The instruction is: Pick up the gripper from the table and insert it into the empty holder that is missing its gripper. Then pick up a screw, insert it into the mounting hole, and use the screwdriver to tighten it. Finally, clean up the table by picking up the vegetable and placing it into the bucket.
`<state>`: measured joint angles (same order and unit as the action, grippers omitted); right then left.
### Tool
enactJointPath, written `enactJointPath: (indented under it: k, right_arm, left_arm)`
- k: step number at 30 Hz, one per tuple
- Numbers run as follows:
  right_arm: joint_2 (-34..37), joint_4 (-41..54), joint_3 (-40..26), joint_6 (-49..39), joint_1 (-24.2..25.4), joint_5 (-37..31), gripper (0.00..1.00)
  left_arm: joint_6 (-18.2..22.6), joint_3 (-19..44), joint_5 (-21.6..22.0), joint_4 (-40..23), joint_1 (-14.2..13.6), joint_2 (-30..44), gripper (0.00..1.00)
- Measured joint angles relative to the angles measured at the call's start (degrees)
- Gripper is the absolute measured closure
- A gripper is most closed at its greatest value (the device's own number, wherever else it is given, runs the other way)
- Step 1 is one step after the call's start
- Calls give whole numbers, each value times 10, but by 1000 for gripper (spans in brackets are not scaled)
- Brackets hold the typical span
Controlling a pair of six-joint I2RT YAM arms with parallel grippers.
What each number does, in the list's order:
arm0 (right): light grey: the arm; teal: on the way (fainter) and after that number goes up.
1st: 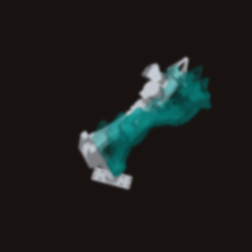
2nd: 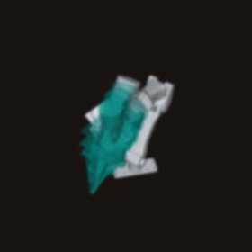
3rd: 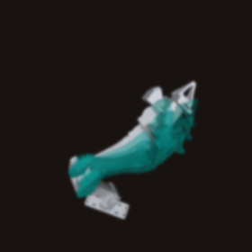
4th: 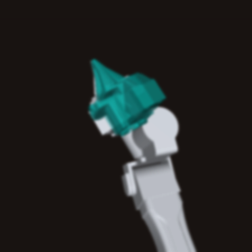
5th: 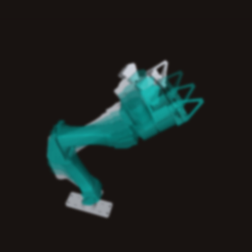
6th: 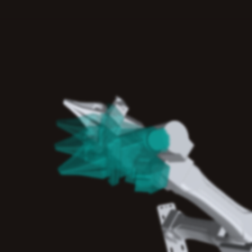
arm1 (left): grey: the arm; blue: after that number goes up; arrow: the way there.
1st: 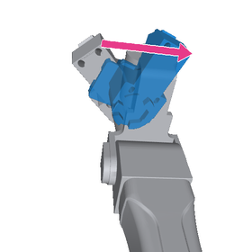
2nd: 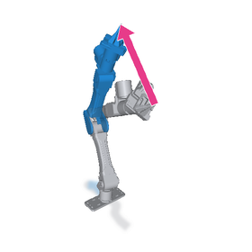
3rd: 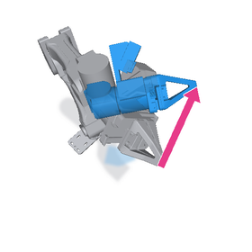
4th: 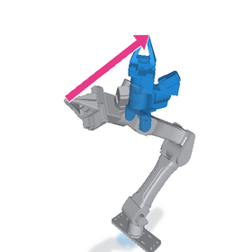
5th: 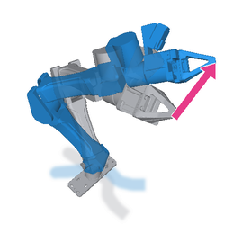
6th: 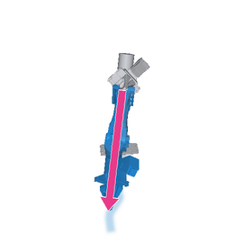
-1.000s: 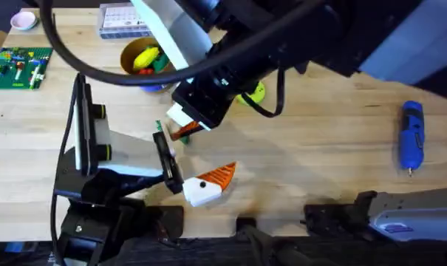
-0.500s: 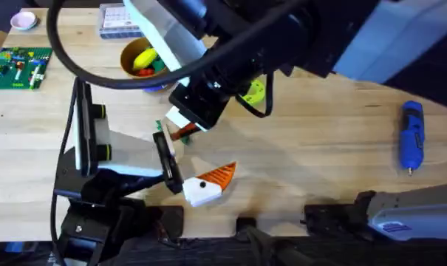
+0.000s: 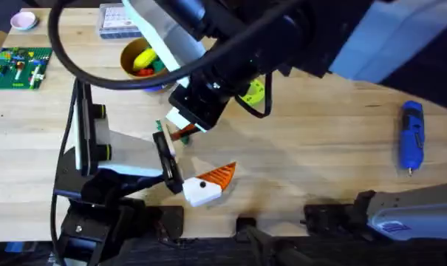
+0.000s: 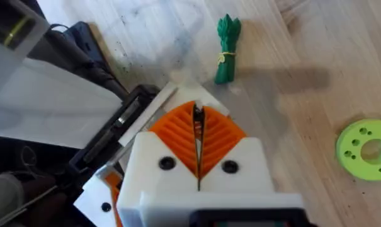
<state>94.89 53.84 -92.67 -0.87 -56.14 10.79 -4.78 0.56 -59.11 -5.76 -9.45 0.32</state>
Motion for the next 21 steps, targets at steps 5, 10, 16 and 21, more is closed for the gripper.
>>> enactJointPath:
  k: [5, 10, 16, 21]
  right_arm:
    - [0, 0, 0, 0, 0, 0, 995]
    - [0, 0, -1, 0, 0, 0, 995]
    - [0, -1, -1, 0, 0, 0, 995]
    - [0, -6, -1, 0, 0, 2, 995]
  left_arm:
    - [0, 0, 0, 0, 0, 0, 8]
    - [0, 0, 0, 0, 0, 0, 8]
    - [0, 0, 0, 0, 0, 0, 9]
    - [0, 0, 0, 0, 0, 0, 8]
